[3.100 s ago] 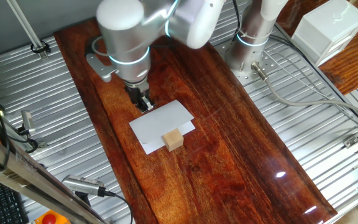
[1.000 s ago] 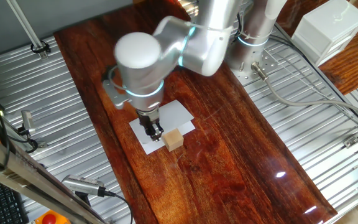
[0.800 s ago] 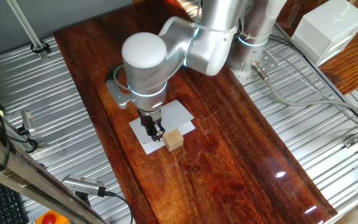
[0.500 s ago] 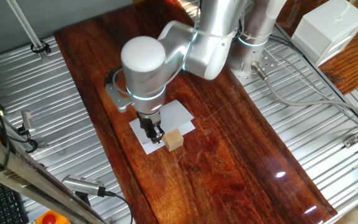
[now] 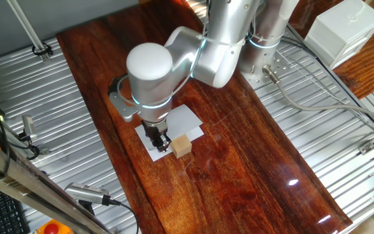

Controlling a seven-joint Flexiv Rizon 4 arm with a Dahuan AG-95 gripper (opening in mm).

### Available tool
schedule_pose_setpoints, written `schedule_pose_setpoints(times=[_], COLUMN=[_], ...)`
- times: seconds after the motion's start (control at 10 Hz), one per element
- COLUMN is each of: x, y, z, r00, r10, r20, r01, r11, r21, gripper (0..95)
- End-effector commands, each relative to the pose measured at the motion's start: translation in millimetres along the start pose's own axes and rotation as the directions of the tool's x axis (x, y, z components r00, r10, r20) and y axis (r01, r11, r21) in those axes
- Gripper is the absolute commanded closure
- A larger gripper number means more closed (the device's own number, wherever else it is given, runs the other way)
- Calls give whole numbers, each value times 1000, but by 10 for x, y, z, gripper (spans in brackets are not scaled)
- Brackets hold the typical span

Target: Unfold a piece of paper

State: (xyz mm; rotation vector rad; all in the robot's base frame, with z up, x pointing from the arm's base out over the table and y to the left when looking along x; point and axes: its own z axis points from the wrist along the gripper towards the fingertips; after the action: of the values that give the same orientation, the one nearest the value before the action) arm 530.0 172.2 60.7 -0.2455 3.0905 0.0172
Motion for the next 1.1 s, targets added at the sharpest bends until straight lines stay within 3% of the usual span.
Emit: schedule_pose_setpoints(times=[0.1, 0.2, 0.3, 1.1], x=[-11, -8, -3, 181], y=[-13, -18, -29, -336], z=[-11, -12, -16, -227], r00=[1000, 1000, 1000, 995], r10=[-16, -19, -24, -95], r20=[-4, -6, -7, -29], r01=[16, 19, 24, 96], r11=[1000, 1000, 1000, 995], r21=[11, 12, 12, 5], gripper=[760, 760, 950, 950])
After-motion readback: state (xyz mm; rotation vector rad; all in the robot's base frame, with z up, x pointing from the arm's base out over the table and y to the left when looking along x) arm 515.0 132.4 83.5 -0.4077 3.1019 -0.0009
